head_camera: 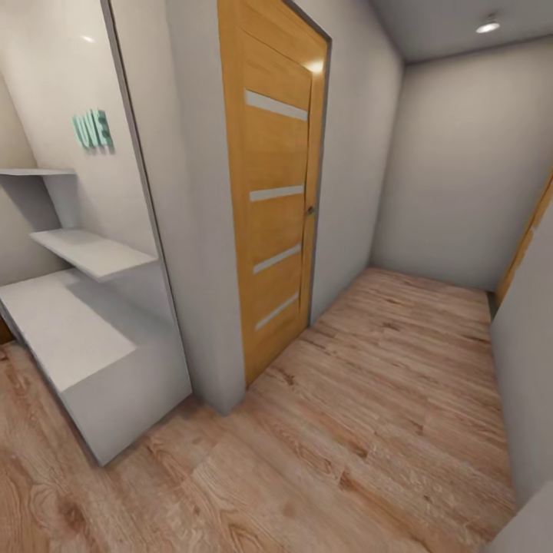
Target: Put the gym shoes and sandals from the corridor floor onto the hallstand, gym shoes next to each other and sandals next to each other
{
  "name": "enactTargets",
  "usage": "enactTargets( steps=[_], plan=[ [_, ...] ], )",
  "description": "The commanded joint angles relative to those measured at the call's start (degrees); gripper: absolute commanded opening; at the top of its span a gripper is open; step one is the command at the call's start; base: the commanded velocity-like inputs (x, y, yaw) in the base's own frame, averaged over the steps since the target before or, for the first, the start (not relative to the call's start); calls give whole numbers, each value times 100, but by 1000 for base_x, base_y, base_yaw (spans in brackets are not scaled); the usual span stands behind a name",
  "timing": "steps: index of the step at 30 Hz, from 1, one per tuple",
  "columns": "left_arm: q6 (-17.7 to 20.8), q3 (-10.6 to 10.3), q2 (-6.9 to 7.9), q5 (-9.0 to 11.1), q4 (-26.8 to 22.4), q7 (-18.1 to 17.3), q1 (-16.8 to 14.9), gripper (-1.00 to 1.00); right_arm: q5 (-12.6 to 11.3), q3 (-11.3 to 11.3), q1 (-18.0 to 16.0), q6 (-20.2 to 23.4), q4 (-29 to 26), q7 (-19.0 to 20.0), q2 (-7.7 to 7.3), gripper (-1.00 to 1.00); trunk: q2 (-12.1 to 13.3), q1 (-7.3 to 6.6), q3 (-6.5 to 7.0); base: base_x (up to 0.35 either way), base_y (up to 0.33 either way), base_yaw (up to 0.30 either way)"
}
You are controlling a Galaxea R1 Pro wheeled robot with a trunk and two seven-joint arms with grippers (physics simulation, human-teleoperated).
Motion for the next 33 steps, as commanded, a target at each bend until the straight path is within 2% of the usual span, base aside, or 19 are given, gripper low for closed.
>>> enactTargets(
  steps=[1,33],
  plan=[
    [-18,16,-2,6,5,-8,-4,100,26,0,-3,-16,3,-3,-1,100,-2,3,-6,335,-25,0],
    [-19,16,-2,6,5,-6,-4,100,26,0,-3,-16,3,-3,-1,100,-2,3,-6,336,-3,0]
  ],
)
